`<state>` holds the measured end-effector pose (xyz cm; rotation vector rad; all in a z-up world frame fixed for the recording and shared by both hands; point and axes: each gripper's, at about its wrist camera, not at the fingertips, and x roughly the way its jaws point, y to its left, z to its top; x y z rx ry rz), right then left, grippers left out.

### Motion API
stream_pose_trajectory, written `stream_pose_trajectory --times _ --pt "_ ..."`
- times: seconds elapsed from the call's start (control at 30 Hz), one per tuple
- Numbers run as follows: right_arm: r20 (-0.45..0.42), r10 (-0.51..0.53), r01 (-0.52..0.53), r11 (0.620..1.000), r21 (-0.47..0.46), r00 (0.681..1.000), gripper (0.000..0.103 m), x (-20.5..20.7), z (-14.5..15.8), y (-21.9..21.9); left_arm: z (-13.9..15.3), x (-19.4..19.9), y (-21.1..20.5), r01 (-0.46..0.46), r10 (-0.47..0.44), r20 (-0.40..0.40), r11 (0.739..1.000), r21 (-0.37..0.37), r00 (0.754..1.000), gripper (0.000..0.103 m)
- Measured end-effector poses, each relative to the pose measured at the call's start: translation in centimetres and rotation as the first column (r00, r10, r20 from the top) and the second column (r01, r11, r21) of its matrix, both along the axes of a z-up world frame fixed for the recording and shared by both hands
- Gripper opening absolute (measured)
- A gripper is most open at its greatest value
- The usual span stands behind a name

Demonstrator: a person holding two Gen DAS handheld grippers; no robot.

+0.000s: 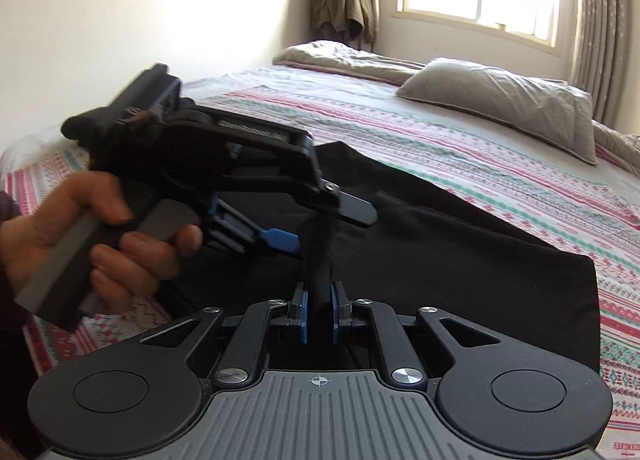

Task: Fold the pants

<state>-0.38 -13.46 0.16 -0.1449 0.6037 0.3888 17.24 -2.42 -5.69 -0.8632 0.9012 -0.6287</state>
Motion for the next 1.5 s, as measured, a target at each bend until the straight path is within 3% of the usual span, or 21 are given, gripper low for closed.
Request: stream_pose_trajectory --times 0.07,0.17,0.23,0.4,0.47,0.57,0.73,0.83,1.0,1.07,1.2,1.5 --pt "-0.002 0.012 -0.012 1.0 0.018 1.0 0.011 -0.2 0.1 0.0 -0.1 0.1 -0.2 -0.018 0.018 0.001 1.0 0.001 1.0 0.059" --pt "-0.009 0.026 -0.026 0.999 0.032 1.0 0.011 -0.2 0.2 -0.3 0.0 0.2 -0.5 -0.043 0.043 0.011 0.998 0.036 0.999 0.043" --pt "-0.02 0.031 -0.03 0.999 0.031 0.999 0.011 0.0 0.1 -0.2 0.3 0.2 -0.7 -0.05 0.046 0.041 0.992 0.12 0.998 0.014" --pt "-0.06 0.028 -0.025 0.999 0.048 0.998 0.025 1.1 -0.1 -0.7 2.1 -0.4 -1.7 -0.067 0.019 0.149 0.944 0.322 0.989 0.014" --pt "-0.046 0.022 -0.019 0.997 0.081 0.999 0.046 0.9 0.2 -1.6 3.1 -0.5 -1.7 -0.081 0.008 0.184 0.918 0.389 0.983 0.014" --pt "-0.037 0.012 -0.007 0.99 0.141 0.999 0.064 1.0 0.7 -2.9 4.4 -0.7 -1.2 -0.126 -0.007 0.25 0.851 0.51 0.968 0.014" --pt "-0.089 -0.047 0.062 0.984 0.169 0.995 0.065 2.4 0.1 -4.3 5.5 -1.0 0.3 -0.196 -0.029 0.322 0.739 0.644 0.946 0.014" --pt "-0.115 -0.101 0.118 0.982 0.15 0.988 0.065 3.3 -0.4 -4.5 5.8 -1.1 2.3 -0.231 -0.008 0.333 0.705 0.67 0.943 0.014" --pt "-0.111 -0.179 0.186 0.981 0.053 0.978 0.07 4.2 -1.5 -3.9 6.4 -1.2 5.8 -0.288 0.059 0.338 0.672 0.683 0.939 0.014" --pt "-0.115 -0.187 0.192 0.981 0.032 0.976 0.071 4.6 -1.8 -3.6 6.5 -1.4 7.3 -0.303 0.083 0.336 0.669 0.679 0.938 0.014" --pt "-0.109 -0.177 0.177 0.984 -0.01 0.978 0.075 4.8 -2.2 -2.7 6.8 -2.0 9.9 -0.328 0.131 0.328 0.668 0.668 0.936 0.014" --pt "-0.076 -0.086 0.077 0.991 -0.11 0.993 0.081 5.0 -3.0 1.0 8.1 -3.3 15.2 -0.425 0.211 0.375 0.573 0.701 0.903 0.014"
